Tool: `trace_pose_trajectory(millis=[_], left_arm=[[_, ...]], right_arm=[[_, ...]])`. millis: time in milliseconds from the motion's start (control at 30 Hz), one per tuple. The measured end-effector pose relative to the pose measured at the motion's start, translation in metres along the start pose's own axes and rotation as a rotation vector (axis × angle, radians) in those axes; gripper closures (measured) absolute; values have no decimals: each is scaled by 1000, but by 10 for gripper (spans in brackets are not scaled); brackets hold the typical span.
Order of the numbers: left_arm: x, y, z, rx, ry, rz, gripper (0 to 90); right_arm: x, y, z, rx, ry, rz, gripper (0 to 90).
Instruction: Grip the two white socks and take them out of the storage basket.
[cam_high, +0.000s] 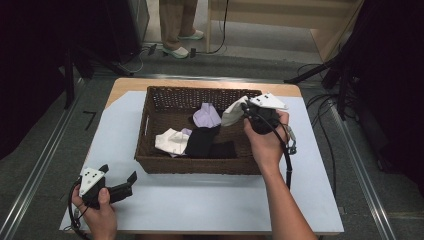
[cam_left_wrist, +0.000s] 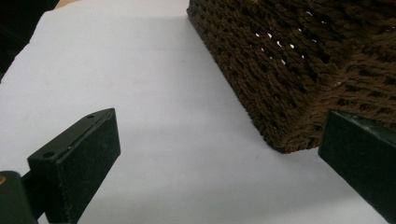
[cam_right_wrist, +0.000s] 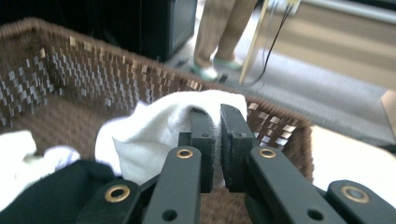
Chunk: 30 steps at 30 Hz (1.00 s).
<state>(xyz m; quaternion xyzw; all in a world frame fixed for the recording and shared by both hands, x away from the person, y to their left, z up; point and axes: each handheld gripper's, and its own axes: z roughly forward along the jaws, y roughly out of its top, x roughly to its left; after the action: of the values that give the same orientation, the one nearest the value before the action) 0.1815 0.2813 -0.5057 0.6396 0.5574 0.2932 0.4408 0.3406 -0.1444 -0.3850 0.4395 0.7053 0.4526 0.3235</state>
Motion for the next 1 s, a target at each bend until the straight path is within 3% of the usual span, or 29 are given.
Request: trace_pose_trajectory(millis=[300,600,767,967,1000], left_arm=[[0,0,0,-2,0,-1,0],[0,0,0,-5,3,-3,0],[0,0,0,-5,3,1,0],[-1,0,0,-11,5,1,0],[-1,0,0,-9,6,1,0]], right_arm=[[-24,6,-29,-173,-59,51,859],[-53,8,-53,-283,-142,97,858],[-75,-1,-64,-279,-202,110,859],[-96,-24,-68,-247,-255,135,859],[-103,-36,-68,-229,-276,142,859]])
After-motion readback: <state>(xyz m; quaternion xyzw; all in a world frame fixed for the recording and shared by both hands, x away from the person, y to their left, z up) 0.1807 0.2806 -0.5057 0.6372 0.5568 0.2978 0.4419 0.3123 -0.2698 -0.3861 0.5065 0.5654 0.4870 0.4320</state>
